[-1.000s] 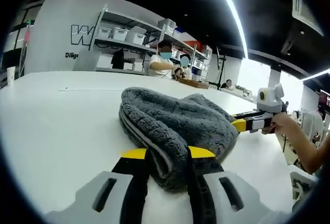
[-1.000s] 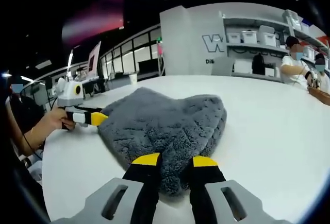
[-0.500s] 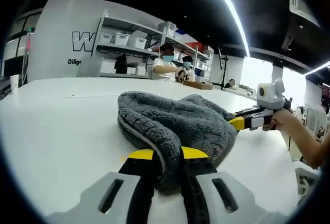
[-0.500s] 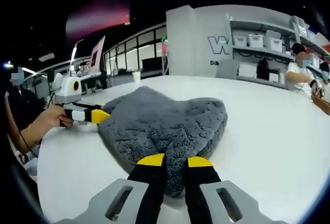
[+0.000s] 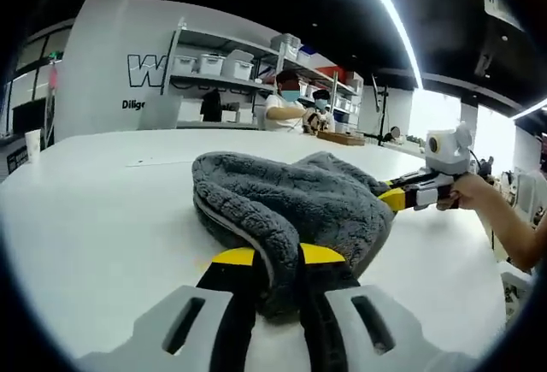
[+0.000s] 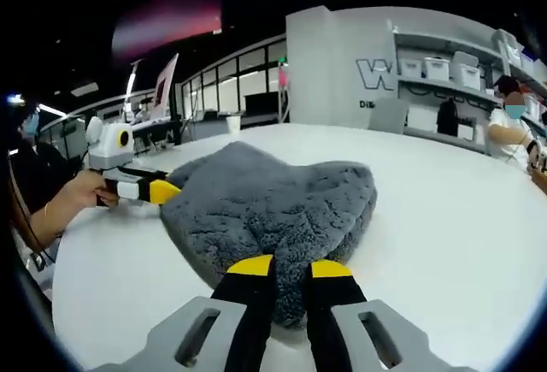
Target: Open the folded towel by lifting each exposed corner and separating the folded layers until the towel lies flat within the target outline without major curled edges
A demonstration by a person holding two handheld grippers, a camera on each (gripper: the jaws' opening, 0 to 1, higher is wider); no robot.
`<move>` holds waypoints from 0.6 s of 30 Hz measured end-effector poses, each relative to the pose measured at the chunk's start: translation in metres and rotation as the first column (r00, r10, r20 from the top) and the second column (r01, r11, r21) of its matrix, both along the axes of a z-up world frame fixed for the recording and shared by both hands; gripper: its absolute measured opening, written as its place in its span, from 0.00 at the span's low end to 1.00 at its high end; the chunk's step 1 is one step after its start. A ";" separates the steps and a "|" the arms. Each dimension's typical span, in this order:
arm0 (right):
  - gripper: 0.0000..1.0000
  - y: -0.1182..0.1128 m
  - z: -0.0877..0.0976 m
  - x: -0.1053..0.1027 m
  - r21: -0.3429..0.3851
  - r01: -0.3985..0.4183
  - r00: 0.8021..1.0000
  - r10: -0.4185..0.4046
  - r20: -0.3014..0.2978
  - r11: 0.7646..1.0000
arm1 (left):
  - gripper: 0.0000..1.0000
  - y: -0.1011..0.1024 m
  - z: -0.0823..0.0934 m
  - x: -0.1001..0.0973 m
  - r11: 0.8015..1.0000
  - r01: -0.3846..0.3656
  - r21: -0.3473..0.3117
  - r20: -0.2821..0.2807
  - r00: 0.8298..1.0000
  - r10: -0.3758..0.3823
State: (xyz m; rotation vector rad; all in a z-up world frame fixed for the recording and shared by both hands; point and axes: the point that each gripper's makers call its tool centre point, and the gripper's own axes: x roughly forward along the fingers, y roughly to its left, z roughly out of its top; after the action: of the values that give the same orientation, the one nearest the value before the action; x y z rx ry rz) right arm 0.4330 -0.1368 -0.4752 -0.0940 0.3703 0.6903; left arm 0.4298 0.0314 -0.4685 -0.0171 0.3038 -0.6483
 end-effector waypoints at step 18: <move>0.06 0.018 -0.002 0.046 -0.067 -0.013 1.000 0.012 -0.028 0.998 | 0.14 0.014 -0.002 0.042 0.990 0.038 0.138 -0.002 0.999 -0.039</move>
State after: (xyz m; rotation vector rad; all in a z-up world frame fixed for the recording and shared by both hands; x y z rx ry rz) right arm 0.4789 -0.1187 -0.4770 -0.1512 0.4200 0.6921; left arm 0.4715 0.0452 -0.4705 0.1216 0.3485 -0.6644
